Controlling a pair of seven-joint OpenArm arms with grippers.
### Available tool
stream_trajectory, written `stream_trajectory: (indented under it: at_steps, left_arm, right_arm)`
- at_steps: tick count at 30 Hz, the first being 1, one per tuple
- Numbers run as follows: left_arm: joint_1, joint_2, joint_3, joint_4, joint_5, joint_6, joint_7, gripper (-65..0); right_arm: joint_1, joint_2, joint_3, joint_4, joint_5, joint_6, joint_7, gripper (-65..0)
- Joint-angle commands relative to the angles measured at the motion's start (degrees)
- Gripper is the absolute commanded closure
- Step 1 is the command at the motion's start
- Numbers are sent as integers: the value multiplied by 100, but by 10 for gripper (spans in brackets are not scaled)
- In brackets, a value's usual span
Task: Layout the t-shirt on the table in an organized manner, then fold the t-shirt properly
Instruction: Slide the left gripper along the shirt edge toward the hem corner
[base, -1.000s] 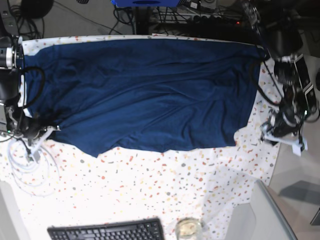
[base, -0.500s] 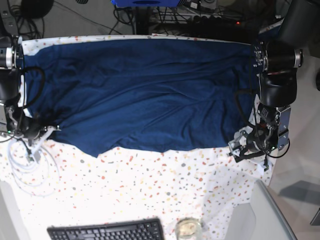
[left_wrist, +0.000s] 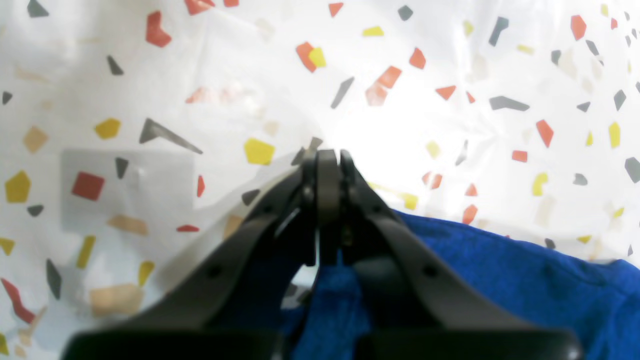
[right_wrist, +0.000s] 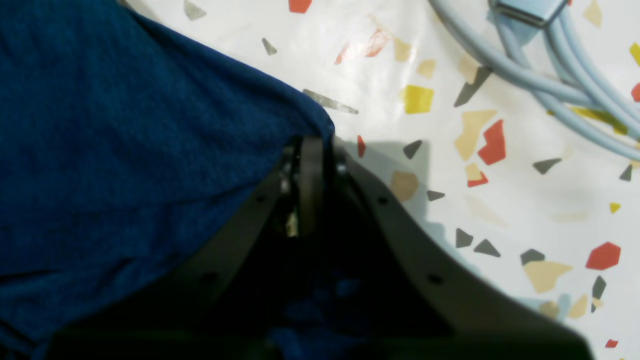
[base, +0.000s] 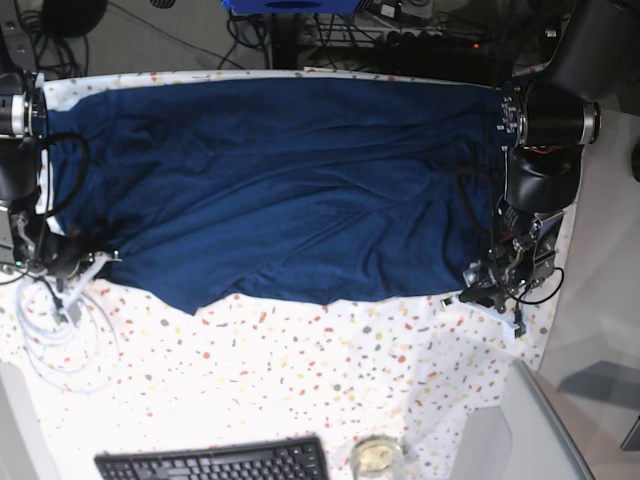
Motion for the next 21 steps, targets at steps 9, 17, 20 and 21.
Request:
stream_trajectory:
  at_steps: [9,17,20,21]
  left_arm:
    - [247,-72,-47,1382,-25,-34,628,0]
    - [440,-19,-610,1822,-60,-34,1182,-240]
    - [572,78,-1085,1822,-25,-34,1173,-469]
    - [598,86,-1164,1822,-25,-34,1173,-487]
  right_arm:
    - [97,74,-20,30,-56,19,-88,-2]
    - [88,74,-20,21,-65,28,-88,-2]
    - [88,74,-20,21,-65,28,-88,-2]
    - [79,74,-20,21,-65,28,-88,-2]
